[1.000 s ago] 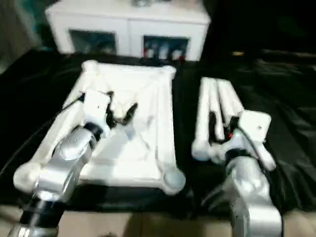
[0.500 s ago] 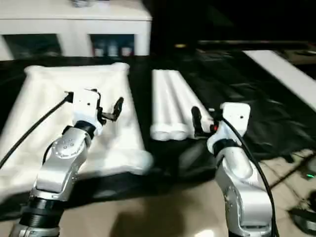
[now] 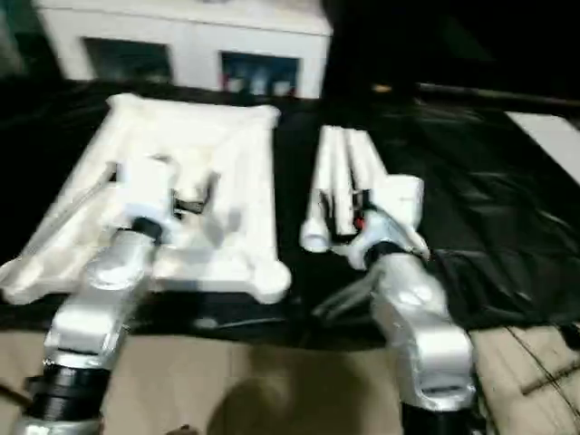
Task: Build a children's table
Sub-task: Move to table
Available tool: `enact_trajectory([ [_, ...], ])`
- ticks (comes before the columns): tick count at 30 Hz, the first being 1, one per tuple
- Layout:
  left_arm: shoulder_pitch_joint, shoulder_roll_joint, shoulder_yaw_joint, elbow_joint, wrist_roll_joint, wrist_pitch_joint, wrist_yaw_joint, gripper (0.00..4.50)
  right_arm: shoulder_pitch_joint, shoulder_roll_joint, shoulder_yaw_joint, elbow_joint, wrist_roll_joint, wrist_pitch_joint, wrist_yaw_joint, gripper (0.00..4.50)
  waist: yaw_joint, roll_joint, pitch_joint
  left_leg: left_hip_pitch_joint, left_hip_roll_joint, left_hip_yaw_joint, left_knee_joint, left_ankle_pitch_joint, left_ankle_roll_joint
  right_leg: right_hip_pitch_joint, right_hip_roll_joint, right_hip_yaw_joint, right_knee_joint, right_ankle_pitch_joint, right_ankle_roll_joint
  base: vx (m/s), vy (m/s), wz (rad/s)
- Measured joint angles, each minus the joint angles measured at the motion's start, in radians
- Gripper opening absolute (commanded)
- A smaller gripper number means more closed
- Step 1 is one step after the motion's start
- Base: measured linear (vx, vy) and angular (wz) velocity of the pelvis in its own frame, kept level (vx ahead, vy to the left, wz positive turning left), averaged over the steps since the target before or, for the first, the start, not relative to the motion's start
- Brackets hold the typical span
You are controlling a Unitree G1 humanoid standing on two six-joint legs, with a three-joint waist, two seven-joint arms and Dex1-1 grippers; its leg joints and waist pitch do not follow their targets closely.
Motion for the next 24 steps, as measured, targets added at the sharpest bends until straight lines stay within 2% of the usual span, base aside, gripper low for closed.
enact_trajectory([
  [1,0.0,0.004,-0.002,-0.009,0.0,0.0,-0.001,4.42,0.007,0.0,0.008,0.0,0.0,0.0,0.008,4.5,0.005,-0.007,0.005,-0.003,-0.011,-0.004,-0.009,0.002,0.004,0.012,-0.012,-0.003,-0.008,0.005,0.028,-0.059,-0.007,0.62],
  [2,0.002,0.008,-0.004,-0.02,0.0,0.0,-0.005,4.42,0.012,-0.001,0.016,0.004,0.0,0.0,0.014,4.5,0.015,-0.006,0.011,0.003,0.003,0.015,-0.014,-0.002,-0.001,0.021,-0.023,-0.022,-0.02,0.008,0.043,-0.053,-0.025,0.53],
  [3,0.003,0.01,-0.009,-0.024,0.0,0.0,-0.012,4.42,0.015,0.0,0.018,0.009,0.0,0.0,0.014,4.5,0.028,0.002,0.018,0.012,0.028,0.043,-0.006,-0.004,0.0,0.035,-0.024,-0.033,-0.031,0.007,0.046,-0.053,-0.025,0.53],
  [4,0.005,0.01,-0.018,-0.03,0.0,0.0,-0.021,4.42,0.015,0.003,0.016,0.01,0.0,0.0,0.012,4.5,0.036,0.005,0.027,0.03,0.054,0.07,-0.007,-0.016,-0.019,0.05,-0.023,-0.034,-0.039,0.006,0.047,-0.049,0.001,0.28],
  [5,0.01,0.013,-0.022,-0.037,0.0,0.0,-0.026,4.42,0.014,0.011,0.016,0.01,0.001,0.0,0.011,4.5,0.038,0.009,0.031,0.047,0.075,0.093,-0.005,-0.022,-0.04,0.066,-0.023,-0.038,-0.046,0.004,0.051,0.0,0.0,0.0],
  [6,0.013,0.015,-0.024,-0.038,0.001,0.0,-0.033,4.42,0.016,0.015,0.015,0.011,0.001,0.0,0.009,4.5,0.035,0.011,0.033,0.055,0.084,0.107,-0.01,-0.022,-0.04,0.077,-0.022,-0.039,-0.057,0.002,0.053,0.0,0.0,0.0],
  [7,0.019,0.018,-0.025,-0.042,0.002,0.0,-0.037,4.42,0.014,0.015,0.014,0.011,0.001,0.0,0.007,4.5,0.032,0.011,0.032,0.062,0.086,0.114,-0.017,-0.023,-0.04,0.081,-0.021,-0.034,-0.064,-0.001,0.051,0.007,0.062,0.11],
  [9,0.031,0.028,-0.02,-0.044,0.002,0.001,-0.043,4.42,0.01,0.013,0.012,0.011,0.001,-0.001,0.004,4.5,0.018,0.009,0.031,0.07,0.076,0.115,-0.019,-0.024,-0.038,0.081,-0.023,-0.021,-0.057,-0.007,0.041,0.043,0.086,-0.05],
  [10,0.031,0.029,-0.018,-0.044,0.001,0.001,-0.043,4.42,0.012,0.01,0.007,0.011,0.0,-0.001,0.004,4.5,0.007,0.005,0.029,0.071,0.069,0.113,-0.02,-0.026,-0.035,0.079,-0.026,-0.015,-0.054,-0.007,0.041,0.06,0.071,-0.12],
  [12,0.031,0.017,-0.026,-0.044,-0.006,0.001,-0.05,4.42,0.019,-0.007,-0.01,0.011,-0.004,-0.003,0.003,4.5,-0.017,-0.009,0.019,0.074,0.061,0.114,-0.025,-0.026,-0.034,0.079,-0.027,0.002,-0.059,0.009,0.071,0.069,0.021,-0.07],
  [13,0.032,0.009,-0.037,-0.044,-0.006,0.001,-0.055,4.42,0.024,-0.018,-0.024,0.01,-0.004,-0.007,0.002,4.5,-0.016,-0.008,0.014,0.066,0.063,0.116,-0.029,-0.026,-0.034,0.084,-0.025,0.002,-0.068,0.011,0.072,0.0,0.0,0.0],
  [14,0.031,-0.007,-0.059,-0.044,-0.008,0.0,-0.063,4.42,0.038,-0.032,-0.049,0.008,-0.004,-0.01,0.0,4.5,-0.016,0.001,0.008,0.055,0.066,0.118,-0.029,-0.031,-0.025,0.082,-0.022,0.002,-0.083,0.016,0.073,0.073,-0.007,-0.04],
  [15,0.033,-0.018,-0.083,-0.044,-0.011,0.0,-0.07,4.42,0.047,-0.033,-0.07,0.009,-0.008,-0.01,-0.008,4.5,-0.014,0.008,0.004,0.049,0.067,0.119,-0.026,-0.031,-0.011,0.082,-0.021,0.002,-0.088,0.016,0.074,0.073,-0.007,-0.04],
  [16,0.035,-0.019,-0.097,-0.044,-0.014,0.0,-0.076,4.42,0.05,-0.033,-0.084,0.01,-0.009,-0.009,-0.011,4.5,-0.012,0.015,0.001,0.048,0.071,0.122,-0.024,-0.03,-0.014,0.08,-0.016,0.007,-0.091,0.014,0.078,0.119,0.019,-0.02],
  [17,0.04,-0.011,-0.095,-0.044,-0.015,0.0,-0.078,4.42,0.048,-0.027,-0.087,0.009,-0.009,-0.009,-0.013,4.5,-0.01,0.016,-0.004,0.059,0.073,0.133,-0.026,-0.037,-0.023,0.076,-0.013,0.018,-0.09,0.014,0.08,0.16,0.026,-0.18],
  [18,0.043,-0.007,-0.087,-0.045,-0.015,0.0,-0.077,4.42,0.044,-0.024,-0.076,0.009,-0.009,-0.009,-0.011,4.5,-0.015,0.012,-0.004,0.068,0.073,0.144,-0.028,-0.042,-0.028,0.059,-0.014,0.03,-0.077,0.012,0.078,0.16,0.026,-0.18],
  [19,0.052,0.003,-0.072,-0.044,-0.014,0.001,-0.076,4.42,0.038,-0.023,-0.053,0.007,-0.004,-0.009,-0.004,4.5,-0.02,0.005,-0.006,0.076,0.067,0.138,-0.028,-0.051,-0.019,0.038,-0.024,0.028,-0.04,0.011,0.076,0.168,-0.007,-0.43],
  [20,0.056,0.011,-0.053,-0.044,-0.013,0.001,-0.075,4.42,0.037,-0.024,-0.042,0.001,-0.003,-0.009,0.005,4.5,-0.032,-0.002,-0.009,0.078,0.052,0.116,-0.025,-0.058,-0.016,0.01,-0.031,0.03,-0.011,0.013,0.078,0.089,-0.054,-0.44],
  [21,0.056,0.011,-0.051,-0.044,-0.013,0.001,-0.075,4.42,0.039,-0.032,-0.042,-0.001,-0.003,-0.009,0.009,4.5,-0.039,-0.018,-0.013,0.077,0.037,0.113,-0.021,-0.063,-0.011,0.0,-0.046,0.035,-0.031,0.013,0.084,0.089,-0.054,-0.44],
  [22,0.057,0.005,-0.055,-0.044,-0.013,0.003,-0.075,4.42,0.043,-0.046,-0.046,-0.001,-0.003,-0.01,0.014,4.5,-0.042,-0.021,-0.013,0.065,0.032,0.113,-0.004,-0.075,0.013,0.005,-0.047,0.037,-0.022,0.008,0.087,0.039,-0.053,-0.16],
  [23,0.057,-0.012,-0.074,-0.046,-0.013,0.005,-0.077,4.42,0.058,-0.058,-0.061,-0.001,-0.005,-0.009,0.015,4.5,-0.041,-0.02,-0.013,0.051,0.036,0.11,0.025,-0.085,0.076,0.016,-0.038,0.042,-0.032,0.006,0.083,0.061,-0.025,0.04],
  [24,0.06,-0.021,-0.092,-0.049,-0.014,0.005,-0.078,4.42,0.06,-0.06,-0.073,0.0,-0.005,-0.009,0.014,4.5,-0.033,-0.016,-0.013,0.037,0.042,0.107,0.048,-0.079,0.099,0.023,-0.032,0.042,-0.042,0.007,0.079,0.061,-0.025,0.04],
])
